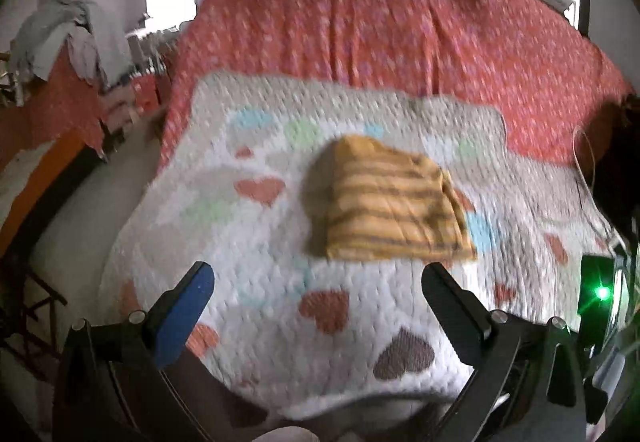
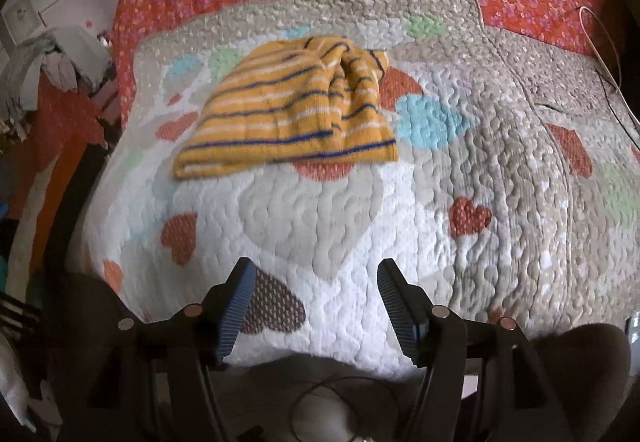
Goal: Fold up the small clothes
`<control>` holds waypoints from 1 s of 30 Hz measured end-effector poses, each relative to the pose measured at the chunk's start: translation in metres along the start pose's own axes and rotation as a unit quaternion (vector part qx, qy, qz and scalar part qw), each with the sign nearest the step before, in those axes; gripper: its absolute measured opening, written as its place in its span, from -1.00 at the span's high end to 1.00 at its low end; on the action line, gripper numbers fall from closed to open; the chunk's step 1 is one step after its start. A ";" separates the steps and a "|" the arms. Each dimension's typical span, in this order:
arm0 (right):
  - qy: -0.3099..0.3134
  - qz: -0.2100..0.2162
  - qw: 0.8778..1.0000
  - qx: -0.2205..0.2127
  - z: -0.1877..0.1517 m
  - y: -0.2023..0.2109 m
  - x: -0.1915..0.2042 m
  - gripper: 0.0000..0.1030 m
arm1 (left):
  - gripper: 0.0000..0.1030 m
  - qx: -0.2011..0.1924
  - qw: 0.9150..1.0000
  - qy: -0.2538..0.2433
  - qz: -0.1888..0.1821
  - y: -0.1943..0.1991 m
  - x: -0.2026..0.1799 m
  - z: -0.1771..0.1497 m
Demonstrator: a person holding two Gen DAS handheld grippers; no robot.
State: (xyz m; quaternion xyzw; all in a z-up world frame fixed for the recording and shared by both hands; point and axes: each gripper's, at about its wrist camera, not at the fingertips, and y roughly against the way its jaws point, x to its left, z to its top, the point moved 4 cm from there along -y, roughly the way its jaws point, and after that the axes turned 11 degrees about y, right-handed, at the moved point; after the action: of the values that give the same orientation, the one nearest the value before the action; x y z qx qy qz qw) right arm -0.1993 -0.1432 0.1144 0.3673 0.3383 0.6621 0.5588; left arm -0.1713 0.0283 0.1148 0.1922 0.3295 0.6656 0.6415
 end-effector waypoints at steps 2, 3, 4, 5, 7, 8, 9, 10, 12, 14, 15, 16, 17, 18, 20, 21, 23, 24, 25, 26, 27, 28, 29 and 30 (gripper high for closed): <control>0.002 -0.002 1.000 0.006 -0.002 -0.003 0.000 -0.32 | -1.00 0.017 1.000 -0.008 -0.001 -0.006 -0.004 -0.010; 0.001 -0.002 1.000 0.008 -0.003 -0.005 0.000 -0.32 | -1.00 0.027 1.000 -0.012 0.001 -0.010 -0.006 -0.015; 0.000 -0.002 1.000 0.008 -0.003 -0.005 0.000 -0.32 | -1.00 0.032 0.999 -0.014 0.002 -0.012 -0.008 -0.017; -0.001 -0.002 1.000 0.008 -0.004 -0.006 0.001 -0.32 | -1.00 0.040 0.999 -0.017 0.002 -0.015 -0.010 -0.020; -0.001 -0.006 1.000 0.009 -0.005 -0.006 0.001 -0.32 | -1.00 0.047 0.999 -0.022 0.003 -0.018 -0.012 -0.025; 0.000 -0.007 1.000 0.010 -0.005 -0.007 0.000 -0.32 | -1.00 0.050 0.998 -0.024 0.003 -0.018 -0.013 -0.027; -0.001 -0.007 1.000 0.011 -0.005 -0.007 0.000 -0.32 | -1.00 0.052 0.998 -0.025 0.003 -0.019 -0.013 -0.028; -0.002 -0.007 1.000 0.012 -0.006 -0.007 0.000 -0.32 | -1.00 0.055 0.998 -0.024 0.001 -0.019 -0.013 -0.029; -0.003 -0.009 1.000 0.012 -0.006 -0.007 -0.001 -0.33 | -1.00 0.061 0.998 -0.022 -0.002 -0.020 -0.013 -0.030; -0.005 -0.011 1.000 0.011 -0.006 -0.007 -0.001 -0.33 | -1.00 0.067 0.998 -0.022 -0.004 -0.022 -0.013 -0.031; -0.005 -0.011 1.000 0.011 -0.006 -0.007 -0.002 -0.33 | -1.00 0.070 0.997 -0.021 -0.005 -0.023 -0.013 -0.032; -0.005 -0.012 1.000 0.012 -0.006 -0.007 -0.002 -0.34 | -1.00 0.072 0.997 -0.021 -0.006 -0.024 -0.013 -0.032; -0.004 -0.011 1.000 0.012 -0.006 -0.007 -0.002 -0.34 | -1.00 0.075 0.997 -0.021 -0.007 -0.025 -0.014 -0.034; -0.003 -0.011 1.000 0.012 -0.006 -0.007 -0.002 -0.34 | -1.00 0.077 0.997 -0.022 -0.008 -0.025 -0.014 -0.035; -0.003 -0.011 1.000 0.013 -0.007 -0.007 -0.002 -0.34 | -1.00 0.079 0.997 -0.022 -0.009 -0.026 -0.015 -0.036; -0.003 -0.012 1.000 0.013 -0.007 -0.007 -0.002 -0.34 | -1.00 0.080 0.996 -0.022 -0.010 -0.026 -0.014 -0.036; -0.002 -0.012 1.000 0.015 -0.007 -0.008 -0.002 -0.35 | -1.00 0.082 0.996 -0.022 -0.010 -0.027 -0.015 -0.037; -0.002 -0.012 1.000 0.015 -0.008 -0.008 -0.001 -0.35 | -1.00 0.083 0.996 -0.022 -0.011 -0.027 -0.015 -0.037; -0.002 -0.012 1.000 0.015 -0.008 -0.008 -0.001 -0.35 | -1.00 0.085 0.996 -0.020 -0.012 -0.027 -0.015 -0.037; -0.002 -0.012 1.000 0.015 -0.008 -0.008 -0.002 -0.35 | -1.00 0.086 0.996 -0.019 -0.012 -0.028 -0.014 -0.038; -0.002 -0.012 1.000 0.015 -0.007 -0.008 -0.002 -0.35 | -1.00 0.088 0.996 -0.018 -0.013 -0.028 -0.014 -0.038; -0.001 -0.012 1.000 0.015 -0.007 -0.008 -0.002 -0.35 | -1.00 0.088 0.996 -0.018 -0.013 -0.028 -0.014 -0.038; -0.001 -0.012 1.000 0.015 -0.007 -0.008 -0.002 -0.36 | -1.00 0.088 0.996 -0.019 -0.013 -0.029 -0.014 -0.038; -0.001 -0.013 1.000 0.015 -0.007 -0.009 -0.001 -0.36 | -1.00 0.088 0.996 -0.019 -0.013 -0.029 -0.014 -0.038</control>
State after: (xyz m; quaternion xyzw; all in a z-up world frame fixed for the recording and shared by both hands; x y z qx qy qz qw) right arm -0.2012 -0.1433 0.1031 0.3718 0.3520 0.6493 0.5624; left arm -0.1746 0.0065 0.0709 0.2559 0.3770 0.6217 0.6371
